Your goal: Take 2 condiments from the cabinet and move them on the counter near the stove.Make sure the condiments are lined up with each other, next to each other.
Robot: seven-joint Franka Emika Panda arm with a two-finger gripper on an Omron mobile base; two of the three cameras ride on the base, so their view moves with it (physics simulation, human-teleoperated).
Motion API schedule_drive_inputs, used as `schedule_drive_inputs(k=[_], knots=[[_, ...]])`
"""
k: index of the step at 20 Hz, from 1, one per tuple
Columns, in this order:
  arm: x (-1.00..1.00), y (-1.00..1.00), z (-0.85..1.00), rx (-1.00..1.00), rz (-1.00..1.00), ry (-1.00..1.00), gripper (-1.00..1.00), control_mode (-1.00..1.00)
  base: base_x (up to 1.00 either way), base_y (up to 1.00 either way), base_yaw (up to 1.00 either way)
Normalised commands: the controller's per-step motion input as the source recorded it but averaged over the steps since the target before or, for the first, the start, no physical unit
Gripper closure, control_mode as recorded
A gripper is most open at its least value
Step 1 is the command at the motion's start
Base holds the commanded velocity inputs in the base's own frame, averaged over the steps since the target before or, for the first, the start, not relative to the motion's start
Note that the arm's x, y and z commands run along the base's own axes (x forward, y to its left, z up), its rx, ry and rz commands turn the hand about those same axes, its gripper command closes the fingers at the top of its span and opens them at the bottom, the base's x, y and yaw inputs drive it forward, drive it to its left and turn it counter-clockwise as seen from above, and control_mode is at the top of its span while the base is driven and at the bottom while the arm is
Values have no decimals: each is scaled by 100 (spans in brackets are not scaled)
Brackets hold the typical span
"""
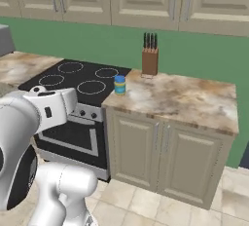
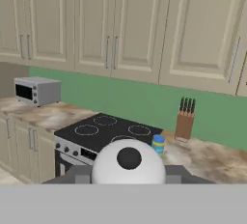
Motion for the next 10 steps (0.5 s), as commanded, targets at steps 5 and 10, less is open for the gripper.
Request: schedule_drive_inputs(k=[5, 10], knots=[[0, 0, 0, 0, 0, 0, 100, 100, 66, 63, -25], [0, 0, 0, 0, 0, 0, 100, 100, 66, 84, -25]])
